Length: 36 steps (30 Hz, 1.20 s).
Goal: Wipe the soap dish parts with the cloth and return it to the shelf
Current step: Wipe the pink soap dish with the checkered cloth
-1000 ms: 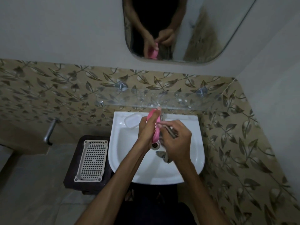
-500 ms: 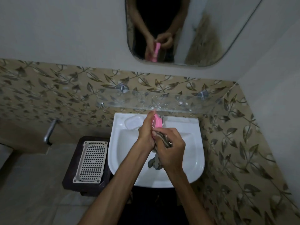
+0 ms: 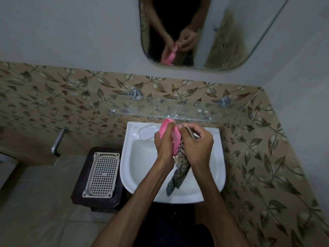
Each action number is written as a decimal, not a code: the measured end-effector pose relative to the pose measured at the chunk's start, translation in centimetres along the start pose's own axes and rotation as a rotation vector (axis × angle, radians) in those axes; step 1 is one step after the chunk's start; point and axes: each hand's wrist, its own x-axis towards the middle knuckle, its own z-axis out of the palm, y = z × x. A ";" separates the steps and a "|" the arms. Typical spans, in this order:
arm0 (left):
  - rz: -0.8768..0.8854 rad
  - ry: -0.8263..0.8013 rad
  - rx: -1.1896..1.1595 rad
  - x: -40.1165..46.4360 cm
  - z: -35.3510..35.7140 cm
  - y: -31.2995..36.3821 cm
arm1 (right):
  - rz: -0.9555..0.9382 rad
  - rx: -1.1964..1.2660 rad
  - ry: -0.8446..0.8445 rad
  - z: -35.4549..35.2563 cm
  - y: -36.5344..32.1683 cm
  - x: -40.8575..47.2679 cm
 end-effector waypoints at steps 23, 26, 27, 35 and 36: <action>0.538 -0.333 0.582 0.6 -2.6 -0.3 | -0.081 -0.174 0.106 -0.1 -0.6 1.7; 0.644 -0.417 0.666 1.2 -3.2 -0.2 | -0.119 -0.219 0.096 -0.7 0.2 1.4; 0.675 -0.433 0.709 1.4 -3.4 -0.3 | -0.070 -0.204 0.106 -0.9 0.4 2.2; 0.762 -0.509 0.864 2.3 -4.2 0.0 | 0.032 -0.245 0.014 -0.8 1.2 2.1; 0.761 -0.525 0.894 2.3 -4.2 0.1 | 0.119 -0.223 -0.044 -1.1 1.4 3.0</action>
